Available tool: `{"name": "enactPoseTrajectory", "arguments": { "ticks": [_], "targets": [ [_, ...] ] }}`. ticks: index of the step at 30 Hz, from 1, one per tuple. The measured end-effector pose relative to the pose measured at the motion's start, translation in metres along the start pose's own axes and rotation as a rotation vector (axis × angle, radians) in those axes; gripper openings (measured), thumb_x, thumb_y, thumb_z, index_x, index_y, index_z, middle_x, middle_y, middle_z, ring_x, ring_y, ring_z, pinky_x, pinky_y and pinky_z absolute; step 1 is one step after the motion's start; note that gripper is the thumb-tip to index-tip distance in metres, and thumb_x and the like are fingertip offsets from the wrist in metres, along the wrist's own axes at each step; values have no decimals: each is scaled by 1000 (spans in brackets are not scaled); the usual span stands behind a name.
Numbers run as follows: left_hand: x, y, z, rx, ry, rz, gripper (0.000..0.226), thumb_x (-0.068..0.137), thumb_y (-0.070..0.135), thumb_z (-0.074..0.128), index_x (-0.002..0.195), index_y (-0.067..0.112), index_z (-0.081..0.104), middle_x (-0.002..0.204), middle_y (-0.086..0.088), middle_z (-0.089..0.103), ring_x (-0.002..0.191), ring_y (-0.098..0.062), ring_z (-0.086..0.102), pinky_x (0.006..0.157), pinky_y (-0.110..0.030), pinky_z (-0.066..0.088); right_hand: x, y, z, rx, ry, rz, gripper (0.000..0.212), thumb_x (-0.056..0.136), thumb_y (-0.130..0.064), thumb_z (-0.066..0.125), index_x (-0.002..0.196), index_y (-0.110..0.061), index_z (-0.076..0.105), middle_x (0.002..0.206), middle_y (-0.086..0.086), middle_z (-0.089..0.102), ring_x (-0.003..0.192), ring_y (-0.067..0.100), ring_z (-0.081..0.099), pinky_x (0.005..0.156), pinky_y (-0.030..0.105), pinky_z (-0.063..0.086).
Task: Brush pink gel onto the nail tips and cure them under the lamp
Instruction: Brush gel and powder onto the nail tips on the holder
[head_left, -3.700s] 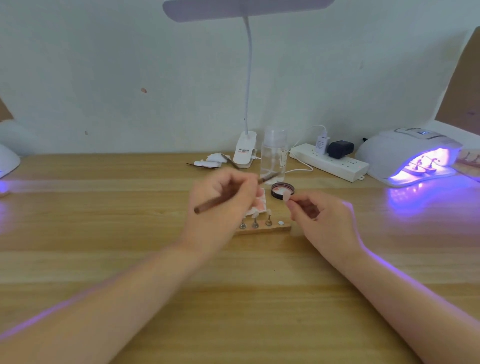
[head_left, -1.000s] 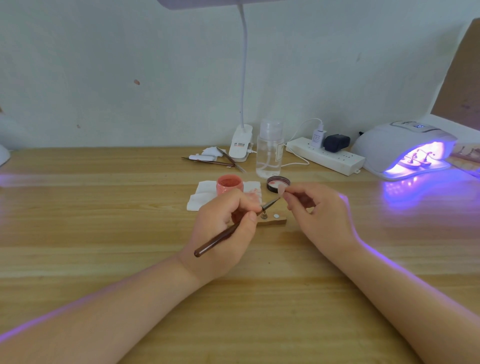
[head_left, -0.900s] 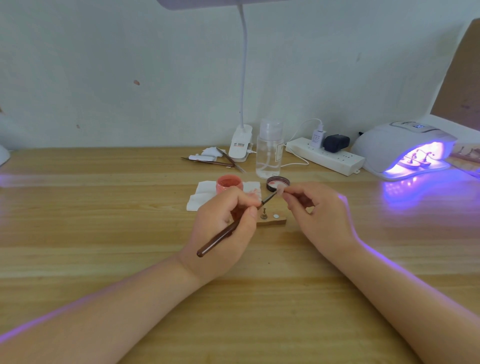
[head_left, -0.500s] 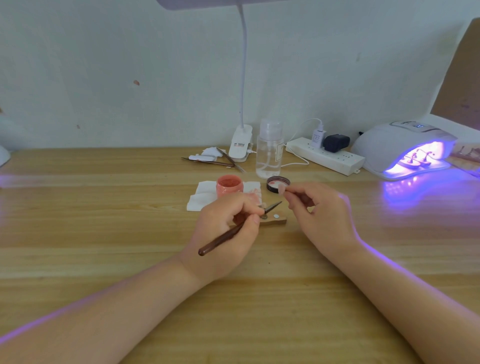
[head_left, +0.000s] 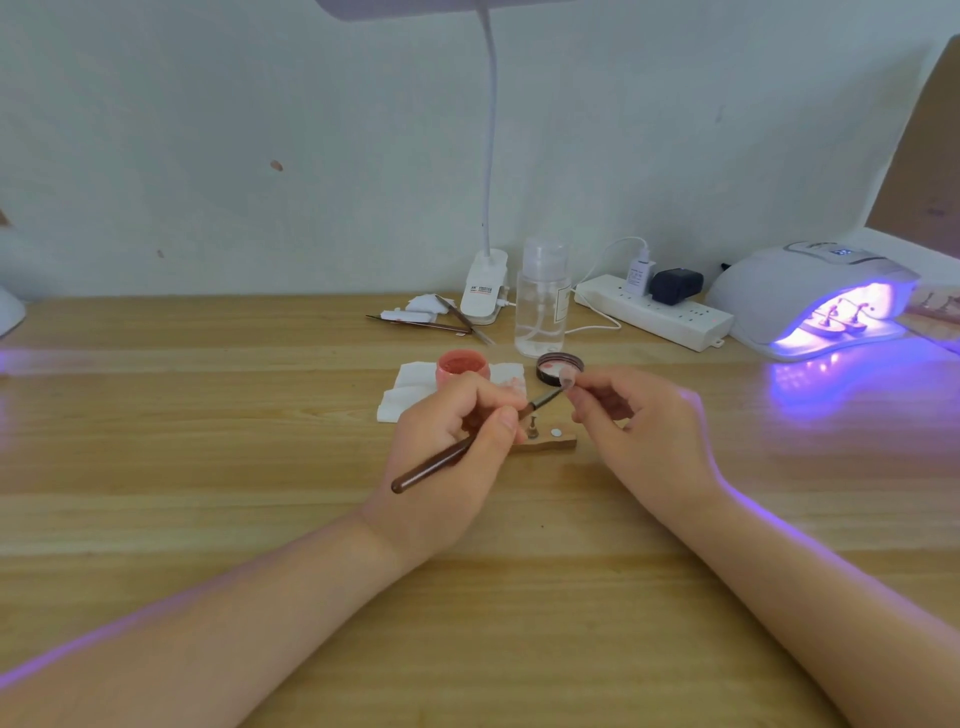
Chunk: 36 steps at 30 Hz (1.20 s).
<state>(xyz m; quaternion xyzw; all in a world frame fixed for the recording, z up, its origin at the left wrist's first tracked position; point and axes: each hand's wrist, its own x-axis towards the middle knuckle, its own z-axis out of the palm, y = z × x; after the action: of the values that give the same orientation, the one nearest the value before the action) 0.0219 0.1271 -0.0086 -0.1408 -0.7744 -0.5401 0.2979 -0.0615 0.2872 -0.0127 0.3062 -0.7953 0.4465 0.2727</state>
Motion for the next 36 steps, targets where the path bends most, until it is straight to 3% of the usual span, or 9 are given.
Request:
{"name": "enactPoseTrajectory", "arguments": {
  "ticks": [3,6,12,18,22,27,32,34,36],
  "targets": [
    [-1,2,-1,-4,-5,38,18,87,7,49,86,21,61,75,9,66,76,2,64,81,-11,47,0,1,0,1,4,-6,11,83,-6,69,87,-15,75,72,-36,54,70,-14,59,60,0,37],
    [-1,3,1,-46,29,-1,16,89,12,50,89,23,61,78,11,68,79,3,64,75,-11,48,0,2,1,18,8,7,10,84,-8,70,85,-16,75,63,-37,56,69,-11,60,59,0,38],
    [1,0,2,-26,16,-47,11,92,12,58,97,20,64,83,8,70,90,5,63,76,-9,46,0,1,1,15,14,-8,8,84,-14,70,84,-21,75,64,-13,66,66,4,62,58,6,41],
    [0,3,-1,25,17,33,15,85,8,52,83,18,63,74,19,67,85,10,62,78,-6,43,0,1,0,22,16,28,10,83,-9,70,85,-17,75,63,-27,59,69,0,61,60,4,41],
    [0,4,0,-32,63,-12,14,89,11,54,87,22,62,76,15,68,79,6,63,73,-8,47,0,0,0,23,10,29,9,83,-9,71,86,-17,75,66,-25,62,70,4,62,60,7,44],
    [1,2,1,39,37,-10,16,89,7,61,93,21,67,84,10,70,85,5,64,75,-8,46,0,-1,0,4,3,5,10,82,-9,70,87,-17,75,71,-8,70,69,7,63,61,15,48],
    [0,5,-2,64,8,13,23,82,3,57,80,25,65,74,21,68,81,10,61,74,-4,42,0,1,0,17,36,48,11,82,-8,71,85,-18,75,65,-24,61,68,1,61,60,5,43],
    [4,6,-5,56,44,0,27,84,-1,59,76,24,66,73,13,69,84,6,64,75,-7,45,0,1,0,13,33,62,11,82,-8,71,84,-18,75,64,-22,61,68,1,60,59,5,42],
    [10,9,-7,0,109,-64,27,84,-3,63,69,20,67,76,-1,70,81,-10,69,66,-15,52,0,2,1,20,24,72,12,82,-8,70,84,-20,75,65,-19,63,68,4,61,60,7,44]
  ]
}}
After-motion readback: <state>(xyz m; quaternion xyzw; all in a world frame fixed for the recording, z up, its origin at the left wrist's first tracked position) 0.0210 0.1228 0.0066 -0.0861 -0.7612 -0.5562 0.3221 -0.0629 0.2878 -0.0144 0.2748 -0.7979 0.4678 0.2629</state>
